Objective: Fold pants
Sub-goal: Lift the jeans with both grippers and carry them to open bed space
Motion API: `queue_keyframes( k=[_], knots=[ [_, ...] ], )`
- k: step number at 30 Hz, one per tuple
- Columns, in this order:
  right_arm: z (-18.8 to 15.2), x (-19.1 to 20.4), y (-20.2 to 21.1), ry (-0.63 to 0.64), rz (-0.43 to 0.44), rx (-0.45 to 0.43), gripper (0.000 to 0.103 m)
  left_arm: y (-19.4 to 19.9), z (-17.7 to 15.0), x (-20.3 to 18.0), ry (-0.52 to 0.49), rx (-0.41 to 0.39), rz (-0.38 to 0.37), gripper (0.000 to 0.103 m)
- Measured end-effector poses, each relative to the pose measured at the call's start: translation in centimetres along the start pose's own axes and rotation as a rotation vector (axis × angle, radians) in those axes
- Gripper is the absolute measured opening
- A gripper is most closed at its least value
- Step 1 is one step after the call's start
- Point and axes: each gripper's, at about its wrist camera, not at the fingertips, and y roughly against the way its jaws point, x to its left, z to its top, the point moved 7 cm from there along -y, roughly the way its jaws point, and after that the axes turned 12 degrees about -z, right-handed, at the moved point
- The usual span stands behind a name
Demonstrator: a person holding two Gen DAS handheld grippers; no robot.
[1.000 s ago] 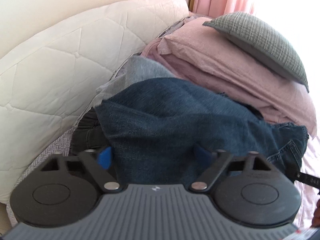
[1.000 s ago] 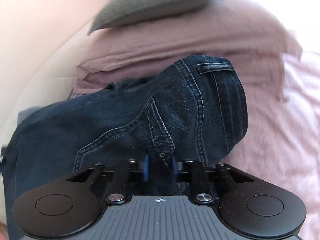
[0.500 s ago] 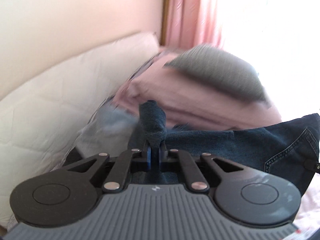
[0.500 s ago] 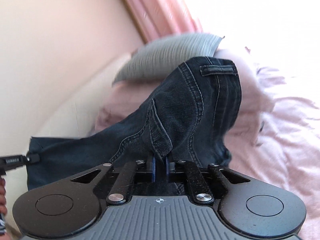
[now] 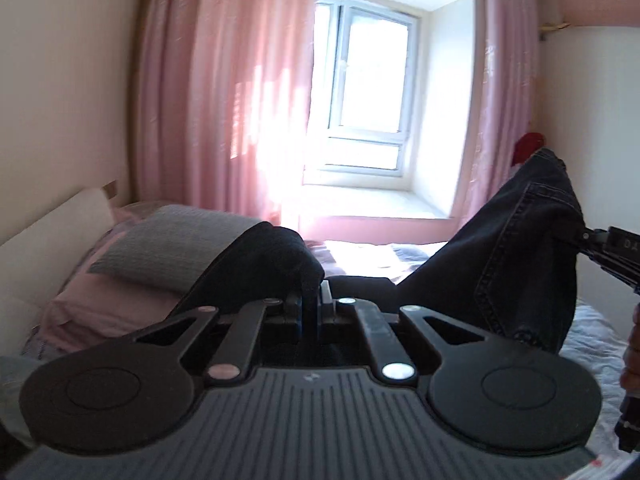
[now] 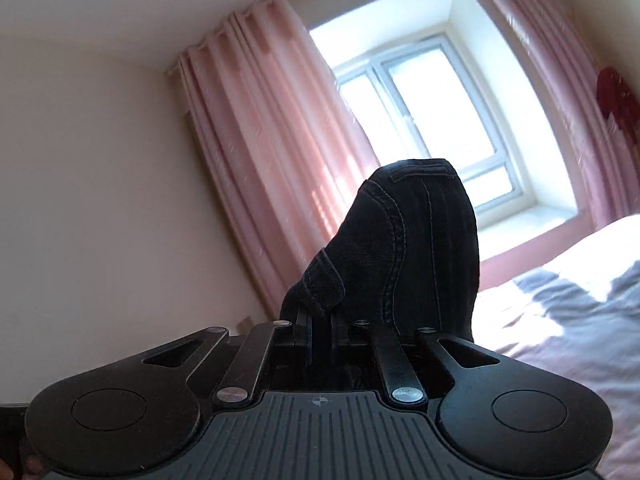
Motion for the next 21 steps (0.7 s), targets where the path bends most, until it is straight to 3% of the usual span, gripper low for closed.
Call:
queue_keyframes(
  k=[6, 8, 9, 10, 11, 12, 13, 17, 19, 21],
  knots=[
    [8.8, -10.1, 8.1, -0.003, -0.092, -0.147, 0.005, -4.5, 2.4, -15.7, -0.058, -0.065, -0.177, 0.004],
    [10.1, -13.5, 10.6, 0.001, -0.098, -0.134, 0.012, -6.5, 1.0, -19.3, -0.039, -0.021, -0.191, 0.01],
    [10.1, -15.2, 11.5, 0.022, -0.101, -0.092, 0.027, -7.6, -0.4, -20.7, -0.02, 0.03, -0.198, 0.014],
    [9.2, -16.9, 11.6, 0.05, -0.118, -0.023, 0.04, -8.8, -2.8, -20.8, 0.006, 0.093, -0.207, 0.026],
    [7.8, -19.0, 11.9, 0.068, -0.163, 0.05, 0.07, -9.5, -5.0, -22.0, 0.021, 0.15, -0.212, 0.042],
    [6.5, -21.0, 13.2, 0.075, -0.21, 0.104, 0.083, -9.7, -7.9, -22.7, 0.026, 0.206, -0.209, 0.048],
    [5.0, -23.1, 14.4, 0.081, -0.247, 0.151, 0.083, -9.9, -10.5, -23.5, 0.018, 0.269, -0.214, 0.055],
    [-3.2, -31.4, 20.2, 0.112, -0.421, 0.427, 0.083, -8.3, -21.8, -24.0, 0.126, 0.547, -0.175, 0.055],
    [-6.4, -34.0, 23.3, 0.106, -0.481, 0.53, 0.083, -6.2, -25.9, -23.6, 0.172, 0.656, -0.145, 0.055],
    [-9.2, -35.2, 25.0, 0.078, -0.518, 0.609, 0.083, -4.2, -28.1, -23.2, 0.186, 0.711, -0.114, 0.055]
  ],
)
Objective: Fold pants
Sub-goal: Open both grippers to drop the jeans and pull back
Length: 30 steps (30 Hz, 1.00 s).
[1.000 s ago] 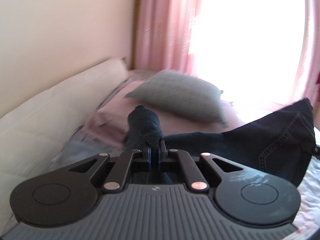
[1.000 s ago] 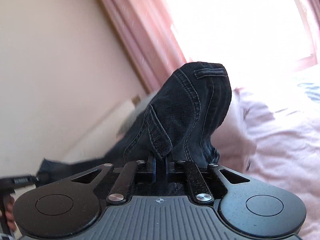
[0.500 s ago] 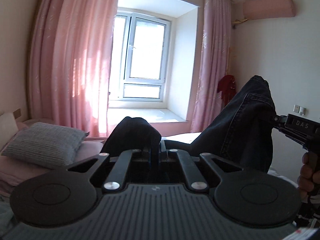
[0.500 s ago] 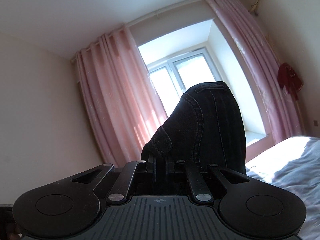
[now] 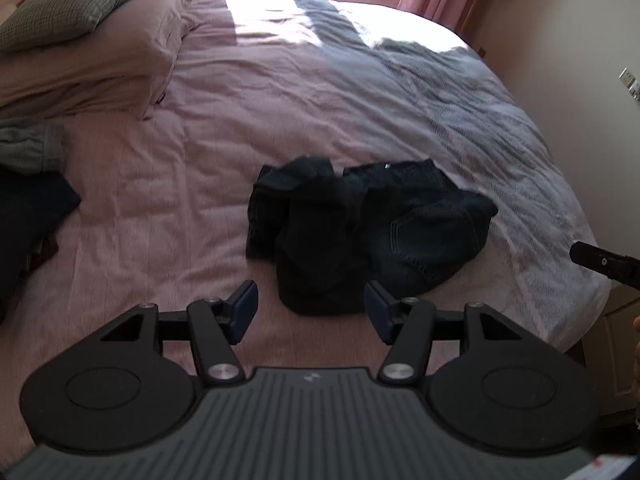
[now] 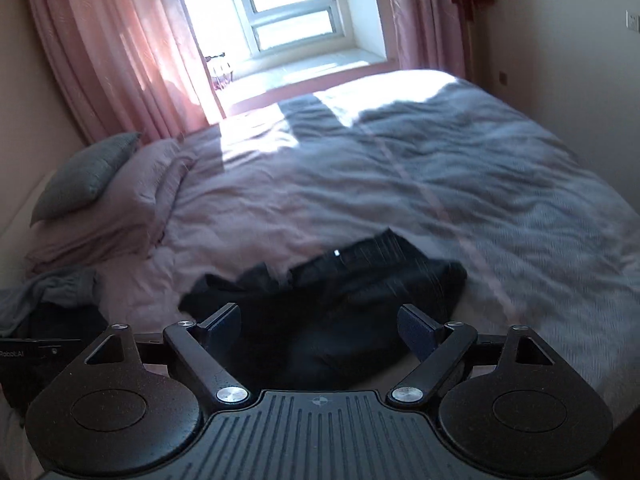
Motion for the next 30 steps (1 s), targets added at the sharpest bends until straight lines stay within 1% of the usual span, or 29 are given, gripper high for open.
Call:
queue_keyframes(
  k=[1, 3, 4, 5, 8, 9, 11, 13, 18, 23, 25, 30],
  knots=[
    [-1.0, -0.5, -0.4, -0.01, -0.006, 0.035, 0.083, 1.1, -1.7, -1.1, 0.005, 0.019, 0.015, 0.055],
    [-2.0, -1.4, -1.0, -0.024, -0.022, 0.087, 0.083, 1.9, -2.7, -1.2, -0.003, 0.037, 0.035, 0.055],
    [-2.8, -1.5, -0.8, -0.026, -0.027, 0.1, 0.083, 3.0, -2.8, -2.0, -0.019, 0.038, 0.045, 0.056],
    [-3.2, -1.3, -0.2, -0.025, -0.027, 0.108, 0.083, 3.3, -3.0, -2.1, -0.038, 0.036, 0.052, 0.057],
    [-3.8, 0.2, 2.2, -0.011, -0.036, 0.112, 0.083, 4.9, -3.3, -3.1, -0.106, 0.016, 0.08, 0.06],
    [-4.1, 0.6, 2.6, -0.007, -0.043, 0.112, 0.083, 5.6, -3.4, -3.3, -0.122, 0.01, 0.087, 0.061],
    [-4.6, 1.5, 3.3, -0.006, -0.052, 0.12, 0.083, 6.8, -3.7, -3.5, -0.146, -0.007, 0.093, 0.067],
    [-5.3, 2.3, 3.5, 0.001, -0.054, 0.134, 0.083, 8.1, -4.3, -3.3, -0.158, -0.014, 0.091, 0.069],
    [-7.8, 4.3, 4.8, 0.019, -0.082, 0.148, 0.083, 9.8, -6.0, -2.6, -0.178, -0.002, 0.089, 0.069],
    [-10.3, 5.3, 5.6, -0.004, -0.088, 0.176, 0.083, 11.1, -7.0, -1.8, -0.201, -0.004, 0.092, 0.069],
    [-10.7, 5.7, 6.0, -0.013, -0.091, 0.18, 0.083, 11.5, -7.1, -1.7, -0.216, -0.009, 0.087, 0.07],
    [-10.6, 6.1, 6.6, -0.022, -0.106, 0.176, 0.083, 11.9, -7.0, -1.8, -0.232, -0.018, 0.08, 0.071]
  ],
)
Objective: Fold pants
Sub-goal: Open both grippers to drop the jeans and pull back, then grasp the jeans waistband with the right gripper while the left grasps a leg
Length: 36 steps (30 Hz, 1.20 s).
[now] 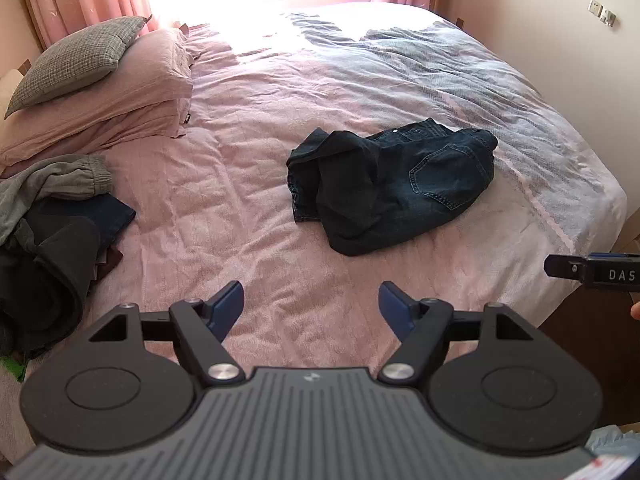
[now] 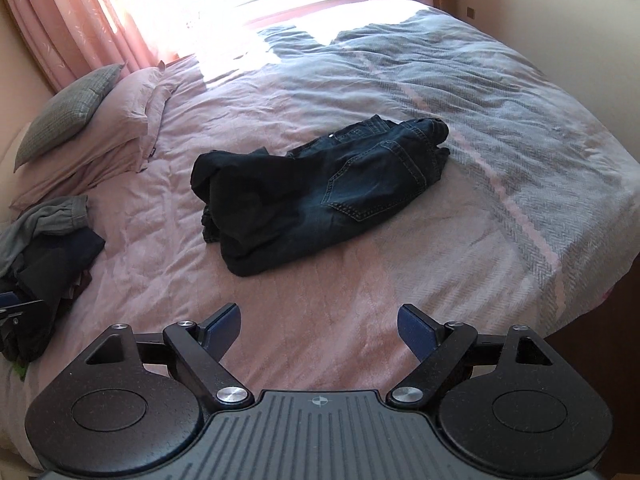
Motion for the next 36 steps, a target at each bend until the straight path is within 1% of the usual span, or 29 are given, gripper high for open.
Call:
queue_keyframes(
  k=[9, 15, 18, 22, 24, 26, 29, 33, 36],
  knots=[
    [1.2, 0.4, -1.4, 0.028, -0.001, 0.016, 0.083, -1.0, 0.8, 0.3, 0.031, -0.001, 0.0, 0.072],
    [2.8, -1.1, -3.2, 0.048, -0.004, 0.028, 0.083, -3.1, 2.1, -0.4, 0.05, 0.0, 0.022, 0.072],
    [4.2, -2.4, -4.3, 0.067, 0.002, 0.029, 0.083, -4.6, 3.3, -1.6, 0.052, -0.001, 0.038, 0.072],
    [6.5, -4.7, -5.9, 0.098, 0.021, 0.038, 0.083, -6.9, 5.2, -4.3, 0.076, -0.002, 0.046, 0.072],
    [8.1, -6.2, -6.8, 0.112, 0.035, 0.036, 0.083, -8.1, 6.3, -5.7, 0.085, -0.009, 0.048, 0.073],
    [9.6, -7.6, -7.9, 0.131, 0.045, 0.038, 0.083, -9.1, 7.3, -6.9, 0.1, -0.02, 0.067, 0.078],
    [11.6, -9.5, -9.7, 0.16, 0.065, 0.045, 0.083, -10.5, 8.4, -8.2, 0.136, -0.036, 0.094, 0.078],
    [13.3, -11.5, -12.2, 0.192, 0.092, 0.06, 0.083, -12.1, 9.1, -8.6, 0.19, -0.042, 0.148, 0.079],
    [14.2, -12.8, -14.2, 0.207, 0.103, 0.068, 0.083, -13.4, 9.3, -7.9, 0.233, -0.037, 0.182, 0.079]
  ],
)
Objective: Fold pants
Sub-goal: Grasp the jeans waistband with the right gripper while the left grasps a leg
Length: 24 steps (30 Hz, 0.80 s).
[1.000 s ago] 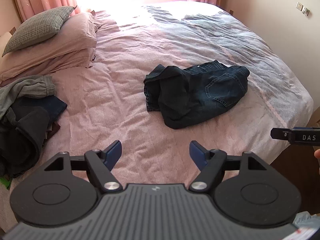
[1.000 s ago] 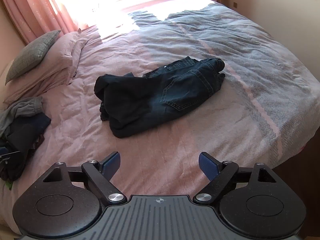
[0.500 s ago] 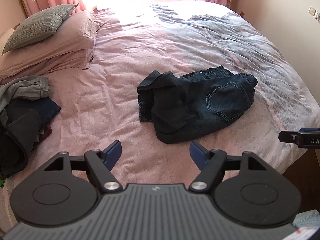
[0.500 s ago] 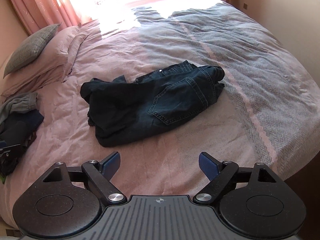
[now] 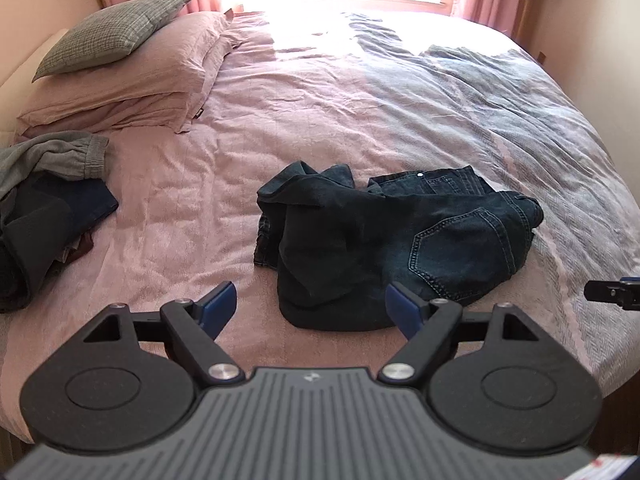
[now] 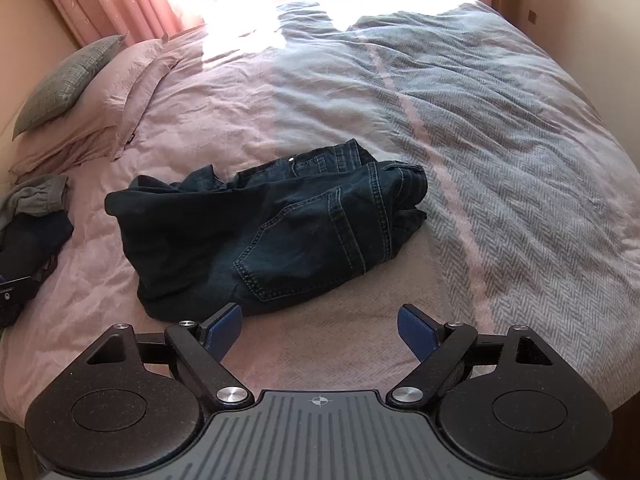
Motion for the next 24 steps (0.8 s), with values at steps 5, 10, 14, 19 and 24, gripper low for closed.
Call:
queue_keyframes(
  k=[5, 10, 14, 19, 24],
  knots=[
    [1.6, -3.0, -3.5, -0.046, 0.012, 0.021, 0.083, -2.2, 1.0, 2.2, 0.049, 0.005, 0.044, 0.079],
    [3.8, -5.5, -6.5, -0.163, 0.027, 0.042, 0.083, -5.1, 3.3, 4.8, 0.116, 0.006, 0.027, 0.079],
    [6.0, -6.7, -9.0, -0.27, 0.019, 0.052, 0.083, -7.8, 5.6, 6.6, 0.152, 0.008, 0.001, 0.076],
    [8.5, -7.7, -12.4, -0.433, 0.03, 0.089, 0.07, -11.2, 7.9, 8.8, 0.175, 0.013, -0.001, 0.075],
    [10.0, -8.7, -17.4, -0.642, -0.002, 0.171, 0.069, -14.3, 9.3, 11.2, 0.202, 0.04, 0.003, 0.075]
  ],
)
